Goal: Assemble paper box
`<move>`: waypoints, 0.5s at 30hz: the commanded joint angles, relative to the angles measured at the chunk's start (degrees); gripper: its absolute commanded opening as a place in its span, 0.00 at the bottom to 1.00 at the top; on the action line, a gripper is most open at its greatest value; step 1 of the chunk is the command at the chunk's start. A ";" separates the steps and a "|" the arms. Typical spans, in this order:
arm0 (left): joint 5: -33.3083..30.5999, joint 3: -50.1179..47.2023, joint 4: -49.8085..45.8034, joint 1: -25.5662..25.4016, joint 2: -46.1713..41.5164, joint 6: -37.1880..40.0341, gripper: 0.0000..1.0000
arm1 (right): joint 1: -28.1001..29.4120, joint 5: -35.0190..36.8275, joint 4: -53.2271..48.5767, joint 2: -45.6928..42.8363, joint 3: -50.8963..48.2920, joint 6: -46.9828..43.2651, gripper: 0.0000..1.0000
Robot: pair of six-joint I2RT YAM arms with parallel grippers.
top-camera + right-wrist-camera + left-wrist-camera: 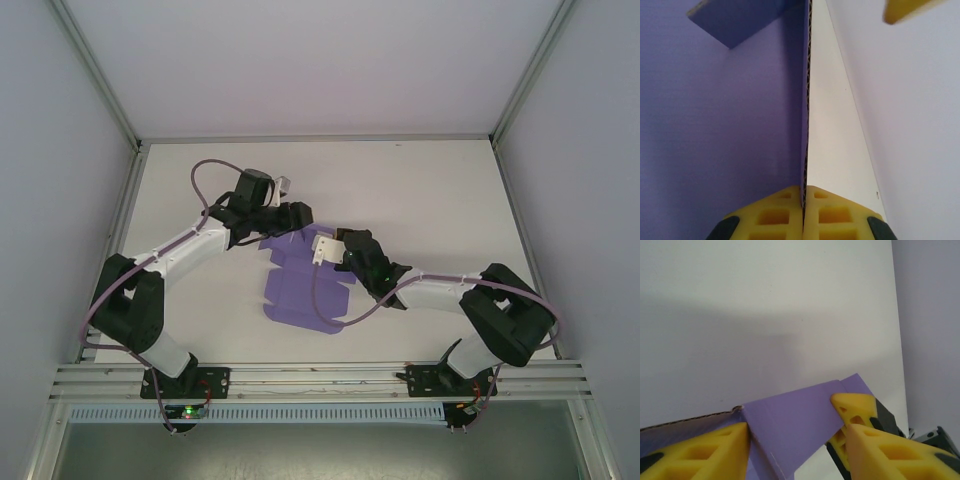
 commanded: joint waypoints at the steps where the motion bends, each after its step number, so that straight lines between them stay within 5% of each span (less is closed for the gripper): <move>1: 2.88 -0.52 5.87 -1.20 1.98 -3.43 0.46 | 0.99 -2.58 2.41 -1.38 -0.86 1.16 0.00; 11: -1.79 0.80 0.73 -1.81 2.11 -2.82 0.11 | 1.13 -1.88 3.23 -1.47 -1.29 0.55 0.00; 14: -2.15 0.87 0.11 -1.77 1.86 -2.43 0.12 | 1.08 -1.00 3.59 -1.28 -1.32 0.40 0.00; 15: -2.54 1.04 -0.63 -1.78 1.54 -1.85 0.21 | 1.14 -0.65 3.79 -1.30 -1.45 0.44 0.00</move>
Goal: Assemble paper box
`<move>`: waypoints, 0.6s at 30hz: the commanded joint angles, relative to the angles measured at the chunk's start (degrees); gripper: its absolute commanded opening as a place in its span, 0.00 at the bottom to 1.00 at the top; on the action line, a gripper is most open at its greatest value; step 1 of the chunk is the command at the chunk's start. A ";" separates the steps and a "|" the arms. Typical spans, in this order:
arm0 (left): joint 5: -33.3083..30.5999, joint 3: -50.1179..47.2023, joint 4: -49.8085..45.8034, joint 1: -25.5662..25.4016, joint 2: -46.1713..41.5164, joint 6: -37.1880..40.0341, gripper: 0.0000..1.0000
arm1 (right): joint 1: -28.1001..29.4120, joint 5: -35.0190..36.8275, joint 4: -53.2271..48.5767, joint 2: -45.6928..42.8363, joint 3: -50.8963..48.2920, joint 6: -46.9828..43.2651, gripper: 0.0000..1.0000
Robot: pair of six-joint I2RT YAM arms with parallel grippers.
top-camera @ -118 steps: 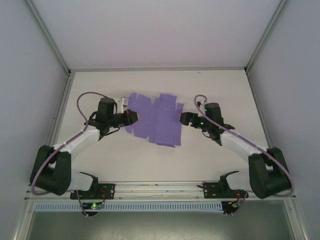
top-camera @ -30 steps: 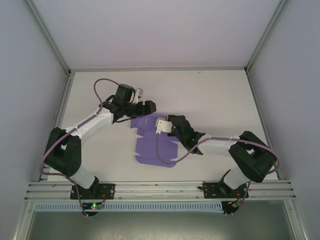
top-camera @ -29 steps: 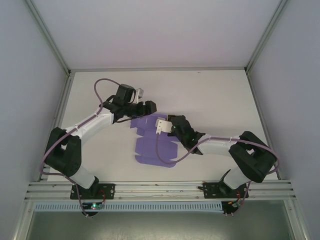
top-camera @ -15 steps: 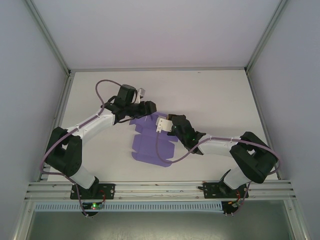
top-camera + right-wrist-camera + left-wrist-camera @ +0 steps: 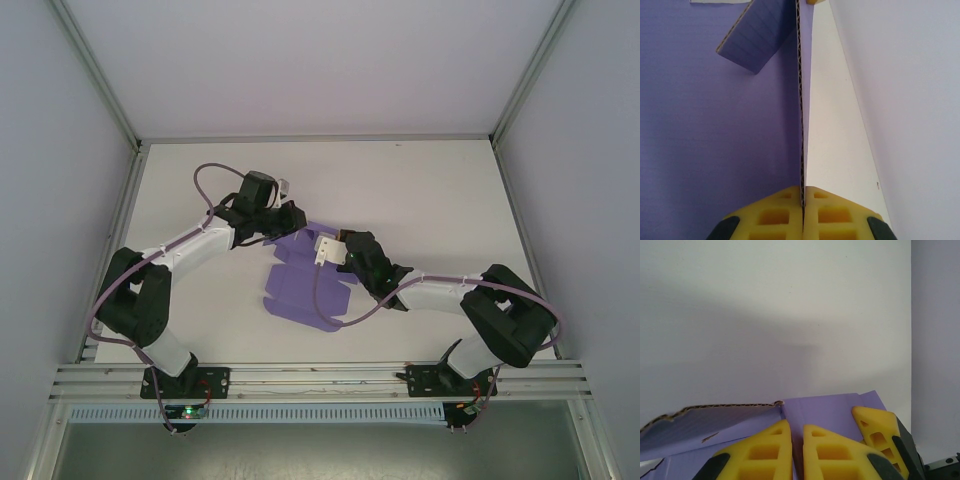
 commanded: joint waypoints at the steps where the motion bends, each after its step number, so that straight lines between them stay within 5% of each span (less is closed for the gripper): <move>1: -0.25 1.16 -1.94 -1.59 -1.00 2.04 0.26 | 1.11 -1.95 4.31 -1.14 -0.63 -0.03 0.00; 9: -12.96 -4.02 -12.21 -1.18 -12.64 9.69 0.80 | -0.55 -2.18 4.61 -3.25 -2.43 1.05 0.00; 13: -21.51 -11.61 -15.60 -0.09 -20.55 9.70 0.99 | -1.62 -2.61 4.66 -4.12 -3.14 1.62 0.00; 18: -28.65 -20.73 -17.64 3.04 -27.24 7.14 1.00 | -2.44 -4.02 4.67 -5.38 -3.78 2.68 0.00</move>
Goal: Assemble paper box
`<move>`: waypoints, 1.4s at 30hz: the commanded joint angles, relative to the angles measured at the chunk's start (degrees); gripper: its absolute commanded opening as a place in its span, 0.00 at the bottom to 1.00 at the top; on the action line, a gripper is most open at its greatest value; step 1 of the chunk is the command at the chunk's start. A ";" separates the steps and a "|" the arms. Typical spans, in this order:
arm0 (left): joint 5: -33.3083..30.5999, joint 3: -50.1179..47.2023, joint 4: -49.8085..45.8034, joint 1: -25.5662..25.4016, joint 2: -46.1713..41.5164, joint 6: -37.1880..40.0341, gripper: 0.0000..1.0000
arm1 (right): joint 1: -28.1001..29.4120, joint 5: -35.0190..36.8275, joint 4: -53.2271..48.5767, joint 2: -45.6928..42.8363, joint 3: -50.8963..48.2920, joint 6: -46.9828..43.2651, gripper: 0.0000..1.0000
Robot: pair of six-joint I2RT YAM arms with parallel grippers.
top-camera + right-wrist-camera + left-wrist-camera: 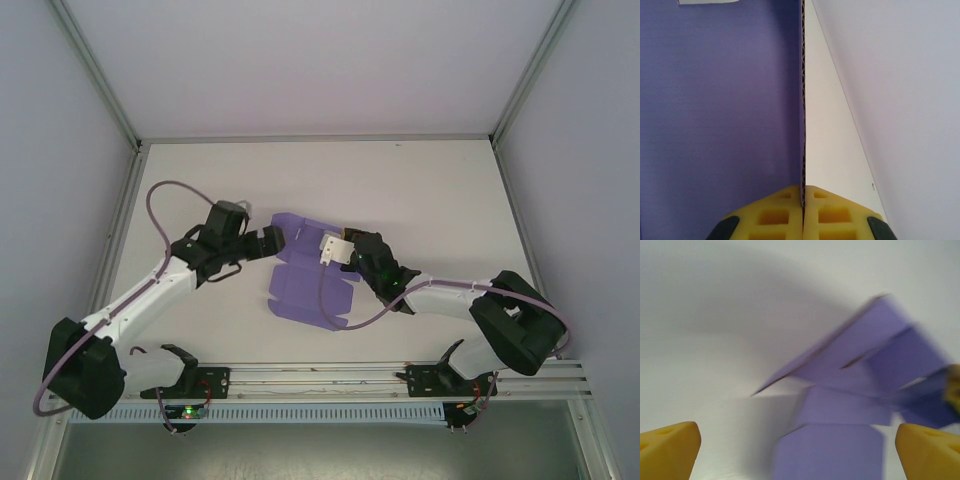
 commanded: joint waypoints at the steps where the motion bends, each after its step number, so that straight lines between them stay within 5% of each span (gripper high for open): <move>1: -7.49 -5.20 -3.83 3.01 -2.38 -1.28 1.00 | -0.86 -2.28 1.90 -2.16 -1.10 2.36 0.00; 7: -5.64 -9.16 2.69 5.90 -0.58 -2.03 1.00 | -1.43 -4.75 1.20 -2.53 -1.07 3.73 0.00; 19: 17.71 -11.99 27.11 5.57 5.91 1.14 0.97 | -1.86 -7.16 0.71 -2.08 -0.29 6.65 0.00; 27: 21.26 -11.29 30.64 4.04 10.64 3.19 0.74 | -3.34 -11.40 0.56 -4.07 -0.56 10.31 0.00; 32: 25.65 -10.84 36.07 2.20 13.72 3.36 0.69 | -4.16 -12.87 0.56 -4.21 -0.45 12.38 0.00; 38: 23.76 -9.61 35.79 1.55 16.31 2.39 0.32 | -4.18 -13.51 0.38 -4.45 -0.58 12.33 0.00; 42: 22.86 -9.79 36.33 1.58 16.41 1.71 0.21 | -4.16 -13.70 0.17 -4.54 -0.99 11.16 0.00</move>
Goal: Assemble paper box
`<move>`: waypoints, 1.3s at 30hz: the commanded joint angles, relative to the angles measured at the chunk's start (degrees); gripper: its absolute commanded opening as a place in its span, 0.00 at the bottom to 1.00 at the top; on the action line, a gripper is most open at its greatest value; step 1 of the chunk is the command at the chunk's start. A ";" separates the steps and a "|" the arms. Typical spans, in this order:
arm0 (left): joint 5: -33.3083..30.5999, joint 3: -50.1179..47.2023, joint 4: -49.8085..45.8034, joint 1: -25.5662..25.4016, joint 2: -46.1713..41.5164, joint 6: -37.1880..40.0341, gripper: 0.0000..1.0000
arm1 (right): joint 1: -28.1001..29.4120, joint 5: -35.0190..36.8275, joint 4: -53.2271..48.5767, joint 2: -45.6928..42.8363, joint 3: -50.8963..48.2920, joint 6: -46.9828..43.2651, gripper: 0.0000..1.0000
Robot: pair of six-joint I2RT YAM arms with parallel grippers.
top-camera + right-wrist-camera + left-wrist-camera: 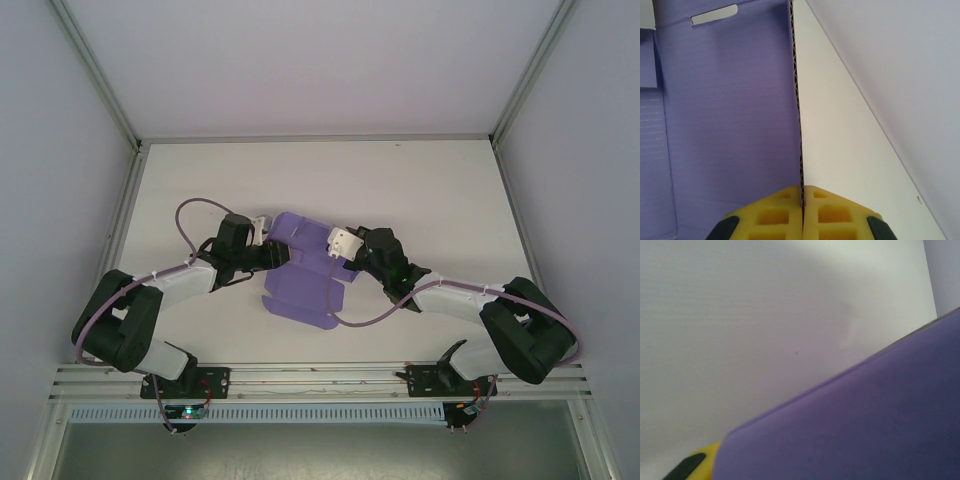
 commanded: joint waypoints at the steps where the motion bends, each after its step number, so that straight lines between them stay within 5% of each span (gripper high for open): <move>1: -0.51 1.03 1.67 -0.52 0.32 0.24 0.21 | -0.20 -1.45 1.52 -1.30 -0.39 0.69 0.00; 5: -1.57 1.30 -0.57 -0.52 -0.54 0.89 0.21 | -0.04 -0.76 0.70 -0.93 0.12 -0.81 0.00; 6: -1.85 1.29 -1.12 -0.55 -0.91 1.05 0.35 | 0.14 -0.11 0.26 -0.85 0.32 -1.80 0.00; 10: -3.69 0.88 -4.26 -0.55 -3.43 2.16 0.61 | 1.92 6.03 -2.16 -0.17 2.30 -8.18 0.00; 15: -7.06 0.11 -10.50 -0.54 -9.78 3.75 0.85 | 3.10 13.58 -0.76 1.62 4.98 -15.48 0.00; 16: -7.43 0.00 -11.69 -0.55 -11.58 3.88 0.99 | 3.61 15.55 1.65 2.56 4.86 -17.22 0.00; 22: -17.00 1.62 -21.87 -0.46 -21.70 3.41 1.00 | 6.88 21.94 9.22 7.50 4.88 -28.11 0.00; 27: -25.31 7.41 -30.07 0.76 -21.84 1.23 1.00 | 8.91 25.64 18.82 12.68 3.79 -34.72 0.00; 34: -20.80 12.07 -27.09 5.00 -10.21 -1.68 1.00 | 11.97 27.21 35.73 21.08 -0.29 -38.61 0.00; 39: -19.45 18.34 -28.44 6.04 -2.26 -0.31 1.00 | 12.73 27.92 38.55 25.20 -0.66 -39.80 0.00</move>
